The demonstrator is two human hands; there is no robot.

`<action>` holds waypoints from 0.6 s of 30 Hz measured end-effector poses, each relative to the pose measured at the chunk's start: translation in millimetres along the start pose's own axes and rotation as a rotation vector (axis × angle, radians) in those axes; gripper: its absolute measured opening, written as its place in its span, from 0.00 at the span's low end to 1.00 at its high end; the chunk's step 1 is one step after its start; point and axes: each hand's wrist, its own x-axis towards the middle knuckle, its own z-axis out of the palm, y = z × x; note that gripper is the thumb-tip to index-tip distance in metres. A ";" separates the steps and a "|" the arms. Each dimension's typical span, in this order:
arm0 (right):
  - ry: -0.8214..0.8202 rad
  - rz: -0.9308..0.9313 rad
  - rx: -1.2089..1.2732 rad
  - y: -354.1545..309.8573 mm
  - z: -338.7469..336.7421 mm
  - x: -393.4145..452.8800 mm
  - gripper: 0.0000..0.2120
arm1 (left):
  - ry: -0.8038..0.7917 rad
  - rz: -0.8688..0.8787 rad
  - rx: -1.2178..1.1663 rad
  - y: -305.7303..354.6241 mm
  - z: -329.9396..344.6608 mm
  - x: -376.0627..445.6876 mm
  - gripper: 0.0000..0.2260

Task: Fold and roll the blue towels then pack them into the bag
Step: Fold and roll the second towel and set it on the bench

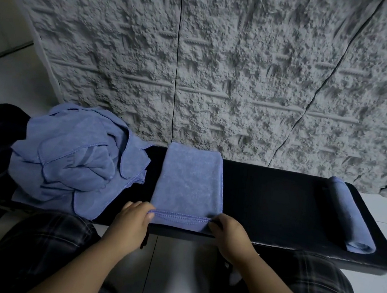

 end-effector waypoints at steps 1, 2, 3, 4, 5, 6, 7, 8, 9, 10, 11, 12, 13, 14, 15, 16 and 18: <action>0.012 0.035 0.038 -0.7 0.5 0.3 0.05 | -0.001 -0.036 -0.002 1.4 1.8 1.5 0.09; 0.032 0.050 0.057 -1.2 0.9 0.5 0.05 | 0.001 -0.077 -0.005 4.2 3.1 2.7 0.09; 0.047 0.057 0.058 -1.2 2.1 1.0 0.05 | 0.009 -0.120 -0.014 6.4 4.7 4.1 0.08; 0.064 0.056 0.048 -0.8 3.9 1.0 0.04 | 0.019 -0.162 -0.031 9.0 5.2 5.7 0.07; 0.079 0.059 0.034 -0.3 5.7 1.3 0.04 | 0.036 -0.195 -0.045 10.9 5.8 7.2 0.06; 0.096 0.058 0.015 -0.4 6.7 0.7 0.05 | 0.044 -0.220 -0.053 12.5 5.8 8.3 0.06; 0.107 0.062 -0.001 0.0 7.6 0.6 0.05 | 0.055 -0.231 -0.053 12.9 6.3 9.0 0.06; 0.114 0.064 -0.008 0.8 8.8 0.5 0.05 | 0.073 -0.232 -0.049 12.7 7.1 9.0 0.06; 0.120 0.068 -0.008 1.8 9.4 0.8 0.05 | 0.101 -0.223 -0.044 12.0 7.6 9.0 0.06; 0.123 0.065 -0.022 1.7 9.6 0.1 0.05 | 0.136 -0.198 -0.039 11.5 7.4 8.7 0.07; 0.145 0.060 -0.036 0.6 9.1 -1.2 0.06 | 0.183 -0.148 -0.025 11.4 7.3 8.5 0.10; 0.199 0.025 -0.095 -0.6 8.8 -2.4 0.07 | 0.225 -0.085 0.008 11.5 7.5 8.5 0.12; 0.264 -0.048 -0.203 -1.2 9.8 -2.5 0.10 | 0.263 -0.026 0.061 11.9 7.6 8.2 0.15; 0.305 -0.122 -0.312 -2.8 11.2 -3.0 0.14 | 0.284 0.014 0.127 13.4 7.5 8.3 0.17; 0.318 -0.178 -0.419 -5.5 12.2 -2.6 0.18 | 0.293 0.047 0.186 14.8 8.6 8.9 0.20; 0.320 -0.216 -0.493 -9.5 13.1 -2.1 0.20 | 0.297 0.077 0.218 16.3 9.8 9.2 0.22; 0.299 -0.264 -0.521 -15.0 17.9 -1.5 0.22 | 0.289 0.142 0.228 16.7 14.1 9.1 0.25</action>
